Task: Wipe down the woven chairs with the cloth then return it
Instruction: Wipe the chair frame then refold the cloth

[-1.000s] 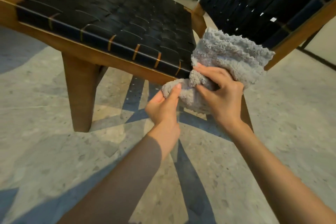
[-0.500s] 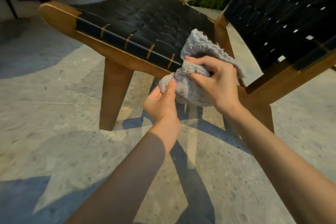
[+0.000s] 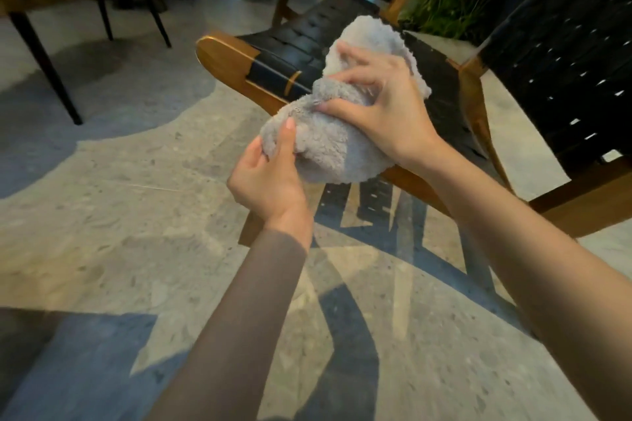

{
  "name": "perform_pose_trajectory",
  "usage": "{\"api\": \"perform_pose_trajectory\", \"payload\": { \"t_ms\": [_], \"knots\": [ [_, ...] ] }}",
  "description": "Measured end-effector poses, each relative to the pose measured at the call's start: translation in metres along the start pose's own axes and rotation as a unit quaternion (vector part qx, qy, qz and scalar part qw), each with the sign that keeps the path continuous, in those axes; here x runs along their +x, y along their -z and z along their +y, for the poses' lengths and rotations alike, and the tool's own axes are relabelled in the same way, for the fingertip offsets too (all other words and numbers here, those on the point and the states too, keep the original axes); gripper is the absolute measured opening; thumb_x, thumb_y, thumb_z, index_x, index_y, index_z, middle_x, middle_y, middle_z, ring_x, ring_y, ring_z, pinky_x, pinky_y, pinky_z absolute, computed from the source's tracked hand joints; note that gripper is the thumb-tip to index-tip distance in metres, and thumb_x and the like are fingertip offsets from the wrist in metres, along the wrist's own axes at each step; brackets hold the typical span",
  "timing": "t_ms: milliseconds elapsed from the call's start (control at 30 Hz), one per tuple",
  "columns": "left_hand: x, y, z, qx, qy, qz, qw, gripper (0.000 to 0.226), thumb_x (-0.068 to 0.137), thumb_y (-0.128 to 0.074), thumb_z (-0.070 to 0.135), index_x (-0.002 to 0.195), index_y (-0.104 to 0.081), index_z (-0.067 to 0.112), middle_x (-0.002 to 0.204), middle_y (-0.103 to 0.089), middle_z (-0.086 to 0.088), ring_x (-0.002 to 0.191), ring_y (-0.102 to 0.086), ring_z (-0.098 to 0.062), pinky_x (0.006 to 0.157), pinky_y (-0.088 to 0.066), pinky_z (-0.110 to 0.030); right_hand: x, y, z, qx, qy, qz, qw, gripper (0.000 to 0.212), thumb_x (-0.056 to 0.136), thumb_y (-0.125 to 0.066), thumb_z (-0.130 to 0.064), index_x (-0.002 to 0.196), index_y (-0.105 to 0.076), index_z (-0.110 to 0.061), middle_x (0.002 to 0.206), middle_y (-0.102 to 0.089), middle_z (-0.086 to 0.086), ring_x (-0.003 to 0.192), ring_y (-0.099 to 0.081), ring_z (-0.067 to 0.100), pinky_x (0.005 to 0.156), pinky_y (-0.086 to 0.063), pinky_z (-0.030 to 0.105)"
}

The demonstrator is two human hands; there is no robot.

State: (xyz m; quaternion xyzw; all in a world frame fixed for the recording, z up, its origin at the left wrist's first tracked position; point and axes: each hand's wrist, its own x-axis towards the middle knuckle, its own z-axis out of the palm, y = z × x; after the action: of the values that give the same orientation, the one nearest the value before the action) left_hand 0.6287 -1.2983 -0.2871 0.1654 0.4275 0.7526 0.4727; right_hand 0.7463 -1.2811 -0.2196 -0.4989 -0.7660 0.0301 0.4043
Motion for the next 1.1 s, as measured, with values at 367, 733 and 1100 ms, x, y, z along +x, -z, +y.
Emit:
{"api": "perform_pose_trajectory", "payload": {
  "t_ms": [367,733,1100],
  "knots": [
    [0.027,0.0,0.013,0.039,0.02,-0.057,0.997,0.03,0.084,-0.07,0.012,0.113,-0.066,0.007,0.106,-0.07,-0.004,0.086,-0.068,-0.006,0.07,-0.056,-0.017,-0.009,-0.028,0.001,-0.242,0.026,-0.047,0.969,0.063,0.097,-0.049,-0.04,0.151,-0.021,-0.026,0.152,-0.036,-0.001,0.136,-0.036,0.017,0.104,-0.034,0.031],
    [0.1,-0.008,0.071,-0.094,-0.036,-0.024,0.995,0.036,0.086,-0.062,-0.005,0.121,-0.057,-0.009,0.119,-0.063,-0.021,0.111,-0.061,-0.028,0.095,-0.05,-0.037,0.072,-0.08,-0.05,-0.173,0.092,-0.105,0.975,0.05,0.101,-0.042,-0.029,0.149,-0.029,-0.022,0.149,-0.038,-0.002,0.136,-0.034,0.015,0.108,-0.024,0.026],
    [0.102,0.001,0.065,-0.113,-0.036,-0.049,0.992,0.035,0.085,-0.062,-0.006,0.12,-0.06,-0.006,0.116,-0.066,-0.017,0.109,-0.063,-0.023,0.092,-0.052,-0.032,0.074,-0.084,-0.055,-0.18,0.11,-0.105,0.972,0.042,0.102,-0.036,-0.031,0.145,-0.034,-0.031,0.148,-0.038,-0.012,0.133,-0.037,0.014,0.108,-0.032,0.035]
  ]
}}
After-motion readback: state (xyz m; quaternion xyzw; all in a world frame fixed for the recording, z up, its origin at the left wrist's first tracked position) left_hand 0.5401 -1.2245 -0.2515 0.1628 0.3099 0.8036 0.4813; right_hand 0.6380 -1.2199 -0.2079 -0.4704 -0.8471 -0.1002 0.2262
